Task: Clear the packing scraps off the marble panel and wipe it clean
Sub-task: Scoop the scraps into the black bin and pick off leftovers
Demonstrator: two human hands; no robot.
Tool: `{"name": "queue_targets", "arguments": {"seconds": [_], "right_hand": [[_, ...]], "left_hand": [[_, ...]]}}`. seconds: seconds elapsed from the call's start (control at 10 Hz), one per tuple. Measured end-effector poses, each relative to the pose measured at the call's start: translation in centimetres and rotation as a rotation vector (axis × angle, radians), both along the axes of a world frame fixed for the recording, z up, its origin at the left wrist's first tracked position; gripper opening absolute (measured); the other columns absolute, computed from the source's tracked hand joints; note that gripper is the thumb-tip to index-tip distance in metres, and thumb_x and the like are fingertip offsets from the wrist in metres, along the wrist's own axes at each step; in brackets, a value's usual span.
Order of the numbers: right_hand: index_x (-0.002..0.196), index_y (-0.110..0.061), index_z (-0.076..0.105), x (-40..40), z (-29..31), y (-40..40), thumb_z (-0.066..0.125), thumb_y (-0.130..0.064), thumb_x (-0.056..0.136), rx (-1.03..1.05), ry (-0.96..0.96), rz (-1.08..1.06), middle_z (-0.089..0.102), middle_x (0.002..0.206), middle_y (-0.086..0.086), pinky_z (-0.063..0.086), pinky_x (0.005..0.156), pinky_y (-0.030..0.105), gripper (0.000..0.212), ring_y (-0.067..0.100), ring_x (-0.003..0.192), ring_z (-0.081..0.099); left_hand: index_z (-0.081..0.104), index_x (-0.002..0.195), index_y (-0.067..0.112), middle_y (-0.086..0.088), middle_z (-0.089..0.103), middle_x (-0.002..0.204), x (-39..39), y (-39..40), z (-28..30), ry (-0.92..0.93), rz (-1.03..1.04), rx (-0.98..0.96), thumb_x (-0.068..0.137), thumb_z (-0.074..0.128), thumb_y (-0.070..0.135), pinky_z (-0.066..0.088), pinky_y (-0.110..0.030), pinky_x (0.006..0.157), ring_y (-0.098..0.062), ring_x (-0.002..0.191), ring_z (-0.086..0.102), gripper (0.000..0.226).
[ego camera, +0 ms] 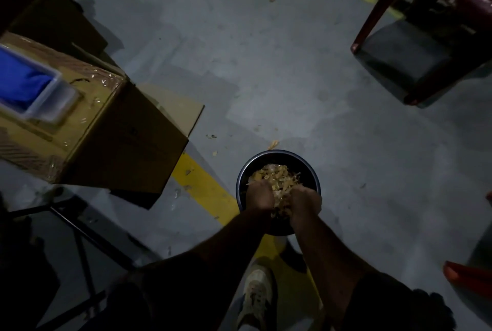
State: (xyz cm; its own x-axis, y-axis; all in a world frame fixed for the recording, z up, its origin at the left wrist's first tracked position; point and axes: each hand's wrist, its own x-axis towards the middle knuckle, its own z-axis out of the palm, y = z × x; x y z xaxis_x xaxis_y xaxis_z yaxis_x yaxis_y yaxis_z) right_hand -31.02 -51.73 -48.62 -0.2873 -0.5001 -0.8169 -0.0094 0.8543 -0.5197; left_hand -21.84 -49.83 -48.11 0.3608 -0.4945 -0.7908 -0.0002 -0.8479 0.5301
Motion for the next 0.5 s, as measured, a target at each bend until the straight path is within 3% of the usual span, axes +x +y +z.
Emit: {"name": "queue_targets", "arguments": {"seconds": [0.1, 0.2, 0.3, 0.4, 0.5], "right_hand": [[0.115, 0.003, 0.07, 0.3, 0.2, 0.2, 0.059, -0.005, 0.096, -0.088, 0.03, 0.029, 0.074, 0.097, 0.015, 0.055, 0.071, 0.031, 0.024, 0.023, 0.08, 0.066], [0.109, -0.005, 0.075, 1.3, 2.2, 0.5, 0.063, -0.007, 0.092, -0.164, 0.037, 0.026, 0.074, 0.104, 0.011, 0.057, 0.081, 0.033, 0.021, 0.028, 0.095, 0.069], [0.104, -0.007, 0.075, 2.8, 5.9, 1.1, 0.059, -0.009, 0.095, -0.221, 0.068, 0.083, 0.075, 0.102, 0.012, 0.056, 0.08, 0.034, 0.018, 0.03, 0.095, 0.069], [0.101, -0.002, 0.072, 4.8, 11.7, 2.1, 0.056, -0.01, 0.099, -0.323, 0.049, 0.163, 0.071, 0.089, 0.007, 0.05, 0.064, 0.017, 0.018, 0.023, 0.083, 0.068], [0.102, -0.006, 0.069, 6.4, 18.4, 3.7, 0.057, -0.014, 0.101, -0.419, 0.006, 0.17, 0.069, 0.086, 0.0, 0.048, 0.062, 0.012, 0.015, 0.013, 0.078, 0.066]], "left_hand": [[0.055, 0.137, 0.003, -0.017, 0.059, 0.141, 0.2, 0.0, 1.3, -0.037, -0.026, -0.043, 0.11, 0.032, 0.01, 0.039, -0.034, 0.104, -0.03, 0.128, 0.056, 0.037], [0.06, 0.139, 0.01, -0.014, 0.063, 0.139, 0.2, 0.6, 2.3, 0.177, 0.044, -0.105, 0.105, 0.048, 0.018, 0.046, -0.035, 0.11, -0.027, 0.124, 0.062, 0.037], [0.062, 0.134, 0.009, -0.01, 0.068, 0.131, 0.5, 1.5, 5.6, 0.157, 0.084, -0.27, 0.086, 0.055, 0.033, 0.049, -0.043, 0.108, -0.025, 0.12, 0.065, 0.054], [0.058, 0.136, 0.013, -0.007, 0.068, 0.127, 1.3, 2.1, 11.9, 0.043, 0.084, -0.37, 0.095, 0.056, 0.032, 0.051, -0.039, 0.104, -0.02, 0.117, 0.065, 0.045], [0.059, 0.131, 0.018, -0.005, 0.068, 0.123, 2.6, 3.5, 17.5, -0.044, 0.131, -0.465, 0.104, 0.054, 0.027, 0.055, -0.03, 0.096, -0.014, 0.111, 0.066, 0.029]]}}
